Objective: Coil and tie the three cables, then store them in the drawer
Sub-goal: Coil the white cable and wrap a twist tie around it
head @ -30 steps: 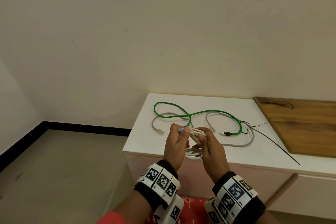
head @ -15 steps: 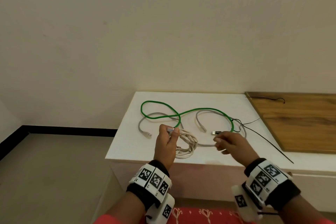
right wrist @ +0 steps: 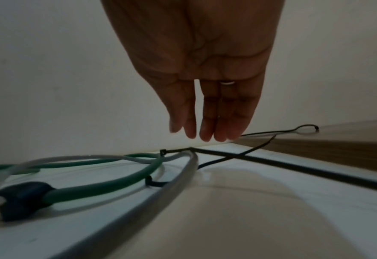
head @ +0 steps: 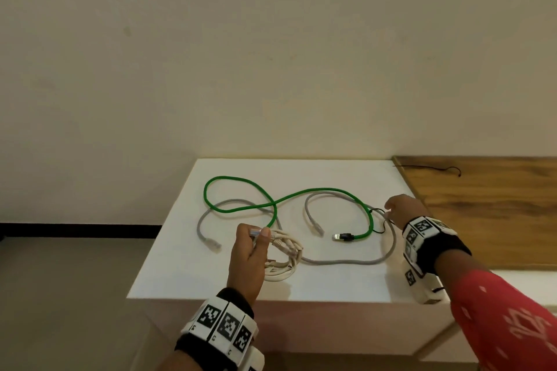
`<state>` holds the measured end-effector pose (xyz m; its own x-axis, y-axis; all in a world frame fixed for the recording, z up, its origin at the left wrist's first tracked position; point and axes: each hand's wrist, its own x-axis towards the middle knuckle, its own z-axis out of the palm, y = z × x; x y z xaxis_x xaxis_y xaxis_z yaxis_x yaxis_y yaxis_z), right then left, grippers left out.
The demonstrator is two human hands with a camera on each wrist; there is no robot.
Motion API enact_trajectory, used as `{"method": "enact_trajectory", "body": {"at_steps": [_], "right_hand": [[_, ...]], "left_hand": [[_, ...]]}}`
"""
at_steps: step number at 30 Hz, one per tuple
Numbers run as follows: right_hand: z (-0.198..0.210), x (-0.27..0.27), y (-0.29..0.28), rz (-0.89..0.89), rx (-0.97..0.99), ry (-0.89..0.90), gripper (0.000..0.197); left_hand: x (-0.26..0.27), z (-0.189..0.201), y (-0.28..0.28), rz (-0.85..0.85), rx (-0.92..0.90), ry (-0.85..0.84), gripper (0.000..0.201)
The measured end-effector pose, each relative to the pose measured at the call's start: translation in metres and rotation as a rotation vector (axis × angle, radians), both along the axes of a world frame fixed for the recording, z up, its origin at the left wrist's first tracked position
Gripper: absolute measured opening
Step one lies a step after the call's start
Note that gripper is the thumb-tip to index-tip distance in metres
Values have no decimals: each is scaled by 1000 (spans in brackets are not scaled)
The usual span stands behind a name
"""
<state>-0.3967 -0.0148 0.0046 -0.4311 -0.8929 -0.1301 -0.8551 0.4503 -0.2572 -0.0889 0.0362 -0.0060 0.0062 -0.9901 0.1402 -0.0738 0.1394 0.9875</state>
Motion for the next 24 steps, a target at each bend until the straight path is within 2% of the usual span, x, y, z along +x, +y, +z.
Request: {"method": "enact_trajectory", "body": {"at_steps": [3,6,11,17,24], "right_hand": [[-6,-1,-10,-40,42,-14,31],[-10,-1,-14,-83,52,-39,22],[-9,-6,-16,-137,-43,-118,4],[5,-9,-5,-105,-178,-267,25],[59,38,44,57,-403,-337,22]], "left_hand": [[-2,-3,-4,-10,6,9,15],[-5,-7,-7,-18,15,8,15],[-6,-10,-9,-9,29,22,14],[-7,-1,-3,19,8,31,16],[-4,19,13,45,-36,33,15]]}}
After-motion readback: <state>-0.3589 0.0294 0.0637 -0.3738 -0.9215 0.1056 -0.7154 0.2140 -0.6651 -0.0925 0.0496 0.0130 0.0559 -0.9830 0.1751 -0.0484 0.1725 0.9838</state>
